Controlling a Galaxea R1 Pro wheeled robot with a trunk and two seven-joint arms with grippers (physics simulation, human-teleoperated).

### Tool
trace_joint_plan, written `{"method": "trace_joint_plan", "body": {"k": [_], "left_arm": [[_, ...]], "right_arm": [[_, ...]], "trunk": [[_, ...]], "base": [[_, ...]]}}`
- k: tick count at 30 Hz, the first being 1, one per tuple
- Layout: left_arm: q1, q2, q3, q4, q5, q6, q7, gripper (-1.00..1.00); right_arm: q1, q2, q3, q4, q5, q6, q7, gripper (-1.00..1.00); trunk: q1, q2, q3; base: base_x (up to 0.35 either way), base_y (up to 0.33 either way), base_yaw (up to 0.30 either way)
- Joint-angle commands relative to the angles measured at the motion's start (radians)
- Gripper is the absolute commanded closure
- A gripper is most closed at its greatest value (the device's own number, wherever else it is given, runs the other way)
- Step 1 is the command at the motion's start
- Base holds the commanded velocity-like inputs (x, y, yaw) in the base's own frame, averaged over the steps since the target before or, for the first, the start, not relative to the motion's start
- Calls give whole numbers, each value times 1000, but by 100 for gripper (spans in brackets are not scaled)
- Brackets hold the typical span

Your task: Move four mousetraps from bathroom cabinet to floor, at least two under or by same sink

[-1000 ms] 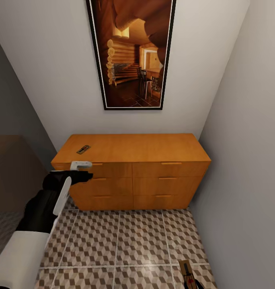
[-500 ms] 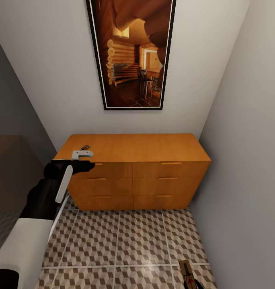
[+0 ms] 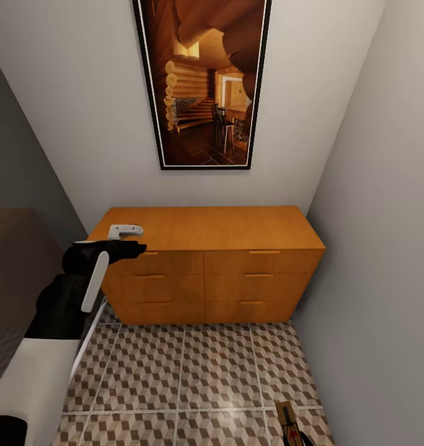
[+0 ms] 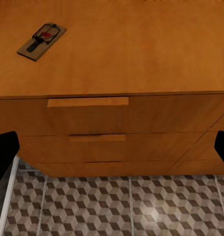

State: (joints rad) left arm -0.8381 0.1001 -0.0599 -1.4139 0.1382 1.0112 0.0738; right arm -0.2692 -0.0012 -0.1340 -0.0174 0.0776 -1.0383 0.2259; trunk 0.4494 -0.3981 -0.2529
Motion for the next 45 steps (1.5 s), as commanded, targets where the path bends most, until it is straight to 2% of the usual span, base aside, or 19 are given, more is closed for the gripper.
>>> {"method": "trace_joint_plan", "body": {"k": [1,14,31,45], "left_arm": [[-1,4,-2,-5,9,4,8,-100],[-1,9,-3,-18,9,6,8,-100],[-1,9,-4,-19,9,5,6,-100],[-1,9,-5,-19,9,6,6,-100]], "right_arm": [[-1,0,-9,1,7,0,3,100],[-1,0,-9,1,7,7,3,100],[-1,-2,-10,0,7,7,3,100],[-1,-3,-10,1,7,7,3,100]], "trunk": [[1,-2,-2],[1,-2,-2],[1,-2,-2],[1,-2,-2]], "base": [[0,0,0],[7,0,0],[227,79,0],[30,43,0]]}}
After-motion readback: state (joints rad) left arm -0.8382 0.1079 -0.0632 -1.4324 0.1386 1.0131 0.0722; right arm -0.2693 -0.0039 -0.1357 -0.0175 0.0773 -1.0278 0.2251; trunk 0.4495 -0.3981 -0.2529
